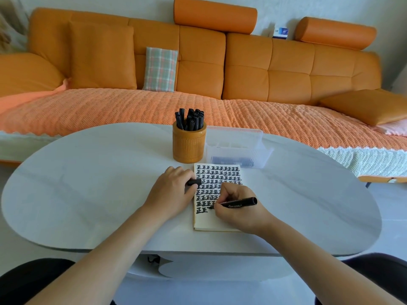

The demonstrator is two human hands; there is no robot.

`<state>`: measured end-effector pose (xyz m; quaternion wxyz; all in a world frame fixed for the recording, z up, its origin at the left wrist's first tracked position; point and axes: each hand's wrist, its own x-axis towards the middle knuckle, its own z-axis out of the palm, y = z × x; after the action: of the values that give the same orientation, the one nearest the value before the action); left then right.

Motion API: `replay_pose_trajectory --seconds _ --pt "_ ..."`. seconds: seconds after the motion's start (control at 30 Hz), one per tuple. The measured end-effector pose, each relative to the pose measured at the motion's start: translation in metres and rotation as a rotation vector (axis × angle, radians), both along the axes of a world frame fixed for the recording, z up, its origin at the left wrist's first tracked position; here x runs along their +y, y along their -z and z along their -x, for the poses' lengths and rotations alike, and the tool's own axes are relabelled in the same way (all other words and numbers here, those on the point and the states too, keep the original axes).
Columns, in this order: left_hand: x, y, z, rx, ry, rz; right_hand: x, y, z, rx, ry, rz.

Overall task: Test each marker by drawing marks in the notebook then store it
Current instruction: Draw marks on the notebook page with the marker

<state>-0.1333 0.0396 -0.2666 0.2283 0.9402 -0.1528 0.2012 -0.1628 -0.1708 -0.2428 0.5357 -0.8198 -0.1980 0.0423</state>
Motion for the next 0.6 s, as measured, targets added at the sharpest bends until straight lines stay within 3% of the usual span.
replay_pose_trajectory --seconds 0.6 --pt "-0.0008 -0.0013 0.0003 0.001 0.002 0.008 -0.0005 -0.0020 0.0004 0.028 -0.026 -0.051"
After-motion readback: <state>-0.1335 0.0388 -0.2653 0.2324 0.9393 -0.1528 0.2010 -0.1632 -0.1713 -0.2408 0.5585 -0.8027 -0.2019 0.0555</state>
